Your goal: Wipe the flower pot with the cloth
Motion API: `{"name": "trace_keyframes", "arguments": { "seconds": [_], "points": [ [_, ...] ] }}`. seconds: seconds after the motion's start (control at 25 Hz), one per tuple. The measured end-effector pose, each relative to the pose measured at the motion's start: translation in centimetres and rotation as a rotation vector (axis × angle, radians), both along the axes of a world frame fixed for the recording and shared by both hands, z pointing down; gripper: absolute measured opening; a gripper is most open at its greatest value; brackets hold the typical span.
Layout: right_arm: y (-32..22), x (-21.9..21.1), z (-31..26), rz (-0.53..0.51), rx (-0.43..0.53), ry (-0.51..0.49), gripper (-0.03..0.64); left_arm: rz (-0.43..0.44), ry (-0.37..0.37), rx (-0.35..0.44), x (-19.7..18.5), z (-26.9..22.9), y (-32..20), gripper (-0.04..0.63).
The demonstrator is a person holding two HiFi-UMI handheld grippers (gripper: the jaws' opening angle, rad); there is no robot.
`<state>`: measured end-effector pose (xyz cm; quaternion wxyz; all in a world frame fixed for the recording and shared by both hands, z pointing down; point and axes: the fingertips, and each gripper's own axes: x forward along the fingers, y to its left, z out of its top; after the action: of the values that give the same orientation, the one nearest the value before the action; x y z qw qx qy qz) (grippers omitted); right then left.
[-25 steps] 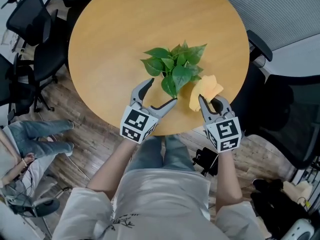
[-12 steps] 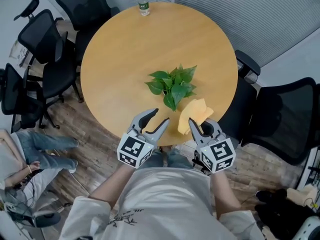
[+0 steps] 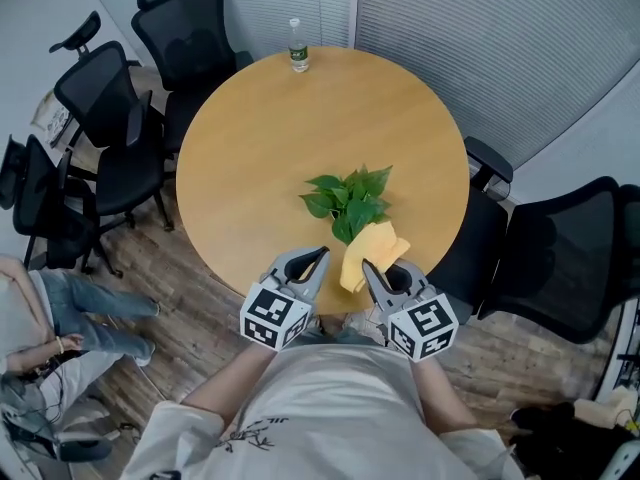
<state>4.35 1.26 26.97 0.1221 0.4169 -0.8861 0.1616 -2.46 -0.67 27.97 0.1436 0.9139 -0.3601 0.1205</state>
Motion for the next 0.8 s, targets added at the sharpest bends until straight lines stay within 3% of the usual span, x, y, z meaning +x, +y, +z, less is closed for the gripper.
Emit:
{"name": "trace_keyframes", "arguments": {
  "seconds": [0.8],
  "points": [
    [0.3,-0.9,-1.2,-0.027,0.019,-0.018,0.046,-0.026,-0.007,0.016,-0.9,-0.8,0.3,0.011]
  ]
}}
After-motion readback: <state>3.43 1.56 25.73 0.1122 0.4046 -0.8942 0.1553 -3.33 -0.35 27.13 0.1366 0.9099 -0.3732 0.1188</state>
